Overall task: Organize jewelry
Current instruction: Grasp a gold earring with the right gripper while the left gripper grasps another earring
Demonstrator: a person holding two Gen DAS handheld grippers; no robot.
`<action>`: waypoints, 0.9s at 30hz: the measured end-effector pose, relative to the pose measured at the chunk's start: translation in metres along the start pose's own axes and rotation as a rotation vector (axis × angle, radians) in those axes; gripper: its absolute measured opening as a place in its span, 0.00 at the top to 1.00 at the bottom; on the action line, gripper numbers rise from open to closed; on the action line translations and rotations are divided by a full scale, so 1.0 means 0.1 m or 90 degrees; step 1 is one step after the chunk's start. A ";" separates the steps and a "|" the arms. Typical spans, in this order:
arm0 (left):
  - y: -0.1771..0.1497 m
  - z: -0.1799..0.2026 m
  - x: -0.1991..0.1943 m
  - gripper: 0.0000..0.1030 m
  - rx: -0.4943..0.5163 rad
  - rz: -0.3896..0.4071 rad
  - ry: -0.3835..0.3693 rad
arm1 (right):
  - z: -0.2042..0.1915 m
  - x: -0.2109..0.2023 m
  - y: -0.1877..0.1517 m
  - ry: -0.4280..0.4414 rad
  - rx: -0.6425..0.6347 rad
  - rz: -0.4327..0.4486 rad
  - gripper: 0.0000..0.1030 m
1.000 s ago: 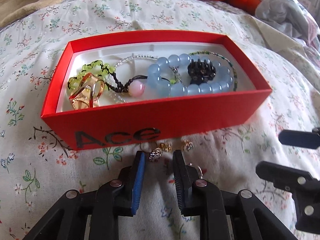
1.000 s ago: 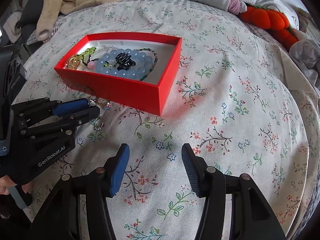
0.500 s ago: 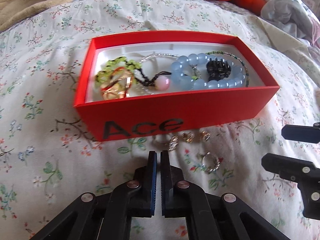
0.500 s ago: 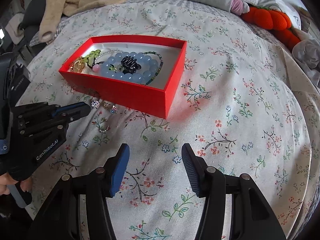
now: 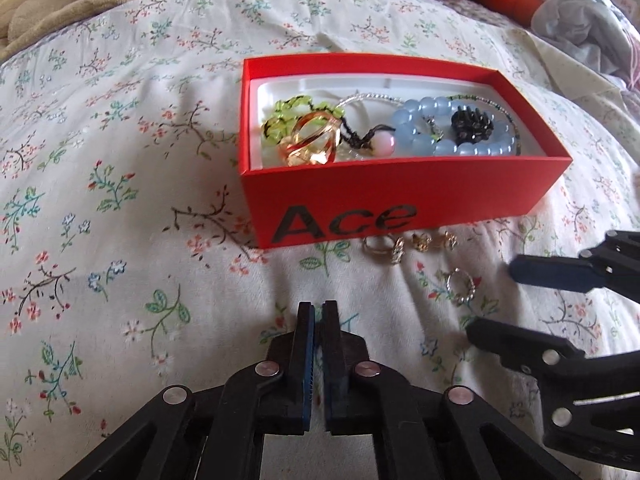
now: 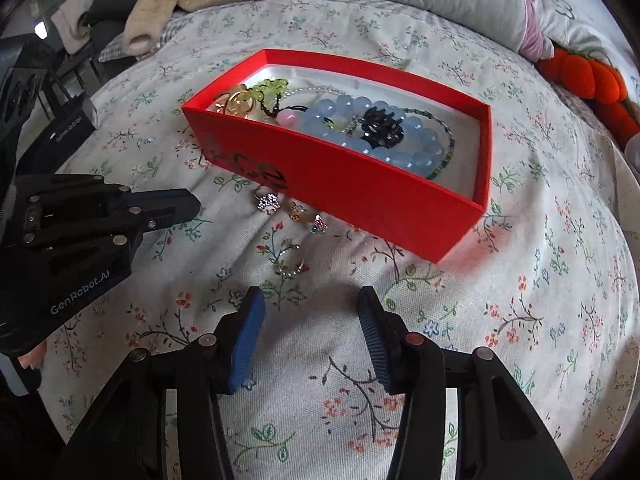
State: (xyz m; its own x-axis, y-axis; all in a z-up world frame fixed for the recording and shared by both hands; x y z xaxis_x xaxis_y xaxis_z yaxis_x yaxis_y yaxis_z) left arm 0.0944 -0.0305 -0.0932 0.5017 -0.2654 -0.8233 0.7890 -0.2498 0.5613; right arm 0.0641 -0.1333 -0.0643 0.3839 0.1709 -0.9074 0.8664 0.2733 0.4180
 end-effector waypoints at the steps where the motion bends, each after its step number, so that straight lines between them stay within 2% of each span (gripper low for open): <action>1: -0.01 -0.01 0.00 0.93 0.000 -0.002 0.001 | -0.02 0.01 0.02 0.000 -0.007 0.004 0.54; 6: -0.03 -0.06 -0.01 0.81 -0.004 -0.002 0.003 | -0.07 0.07 0.08 -0.016 -0.032 0.020 0.57; 9: -0.02 -0.07 0.00 0.76 -0.012 -0.004 -0.001 | -0.11 0.09 0.11 -0.030 -0.049 0.028 0.62; 10: -0.02 -0.07 0.00 0.74 -0.014 -0.004 -0.003 | -0.13 0.10 0.11 -0.035 -0.057 0.030 0.66; 12: -0.02 -0.04 0.00 0.65 -0.014 -0.002 -0.008 | -0.18 0.13 0.12 -0.028 -0.071 0.027 0.86; 14: -0.01 -0.01 0.00 0.62 -0.012 0.000 -0.011 | -0.21 0.15 0.12 -0.022 -0.077 0.021 0.95; 27: 0.13 0.22 0.10 0.62 -0.025 0.012 -0.053 | 0.16 -0.09 0.13 0.004 0.016 0.049 0.98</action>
State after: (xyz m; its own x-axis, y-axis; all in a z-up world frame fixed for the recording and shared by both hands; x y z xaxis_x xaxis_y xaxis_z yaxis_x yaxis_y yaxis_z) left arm 0.1019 -0.0573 -0.0926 0.4862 -0.3461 -0.8024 0.7941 -0.2082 0.5710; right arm 0.0775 -0.1464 -0.0515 0.4476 0.1958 -0.8725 0.8422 0.2357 0.4849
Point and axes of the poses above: each gripper's, at about its wrist camera, not at the fingertips, and x roughly the way its jaws point, z to its right, y to its top, the point moved 7 cm from there along x, roughly the way its jaws point, and after that the axes turned 2 degrees about y, right-handed, at the moved point
